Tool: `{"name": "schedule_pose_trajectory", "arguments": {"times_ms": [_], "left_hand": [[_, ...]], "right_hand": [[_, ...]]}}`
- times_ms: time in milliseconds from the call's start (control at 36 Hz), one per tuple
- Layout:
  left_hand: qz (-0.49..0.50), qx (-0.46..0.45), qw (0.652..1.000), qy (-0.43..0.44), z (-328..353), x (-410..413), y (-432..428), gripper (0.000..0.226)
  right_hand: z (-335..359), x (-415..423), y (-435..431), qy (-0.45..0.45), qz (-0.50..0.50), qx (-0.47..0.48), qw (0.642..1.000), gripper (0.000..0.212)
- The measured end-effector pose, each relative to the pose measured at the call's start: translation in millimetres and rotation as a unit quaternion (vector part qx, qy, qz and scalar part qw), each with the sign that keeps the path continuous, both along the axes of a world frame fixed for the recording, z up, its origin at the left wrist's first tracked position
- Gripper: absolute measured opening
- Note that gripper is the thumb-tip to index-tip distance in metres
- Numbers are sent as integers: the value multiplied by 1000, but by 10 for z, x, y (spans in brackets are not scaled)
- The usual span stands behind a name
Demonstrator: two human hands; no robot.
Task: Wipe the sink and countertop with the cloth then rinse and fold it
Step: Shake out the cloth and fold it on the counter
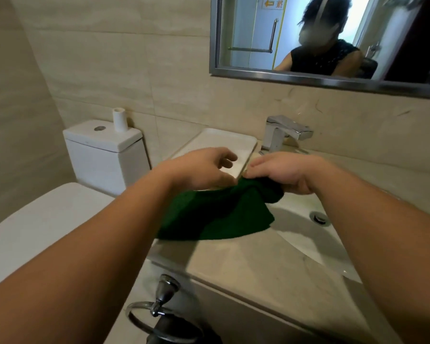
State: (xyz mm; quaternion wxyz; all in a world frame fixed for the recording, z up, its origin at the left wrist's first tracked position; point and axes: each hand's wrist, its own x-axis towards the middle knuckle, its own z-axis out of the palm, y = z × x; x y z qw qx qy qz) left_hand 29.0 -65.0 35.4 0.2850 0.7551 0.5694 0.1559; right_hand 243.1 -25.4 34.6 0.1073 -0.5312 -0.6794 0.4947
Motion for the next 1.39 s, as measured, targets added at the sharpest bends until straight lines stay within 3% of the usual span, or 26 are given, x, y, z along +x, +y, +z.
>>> {"name": "schedule_pose_trajectory", "arguments": {"times_ms": [111, 194, 278, 389, 472, 611, 806, 889, 1000, 1056, 1278, 1389], "left_hand": [[-24, -72, 995, -66, 10, 219, 88, 53], [-19, -67, 994, -86, 94, 226, 109, 46], [3, -32, 989, -143, 181, 194, 135, 20], [59, 12, 951, -303, 268, 174, 108, 16], [91, 41, 925, -366, 322, 178, 91, 17], [101, 47, 879, -464, 370, 214, 38, 22], [104, 85, 835, -534, 562, 160, 12, 21], [80, 82, 844, -524, 666, 105, 10, 16], [76, 47, 846, -526, 697, 63, 23, 35], [88, 35, 848, -521, 636, 56, 35, 38], [109, -2, 850, -516, 282, -38, 58, 9], [139, -3, 830, -540, 158, -69, 44, 14]], "right_hand": [[157, -20, -69, 35, 29, 25, 999, 5], [244, 65, -63, 68, 18, 50, 996, 17], [297, 180, -28, 116, -18, 66, 991, 24], [295, 328, -32, 135, -34, 30, 990, 40], [241, 351, -56, 187, -43, 18, 981, 33], [326, 202, -59, 356, -104, 43, 928, 7], [862, -103, -44, 476, -155, 142, 854, 20], [1072, -231, -42, 464, -146, 196, 852, 20], [992, -361, -10, 292, -132, 256, 912, 20], [891, -363, -2, 255, -135, 250, 924, 22], [592, -258, 7, 261, -170, 228, 923, 30], [506, -212, -36, 300, -157, 160, 927, 28]]}}
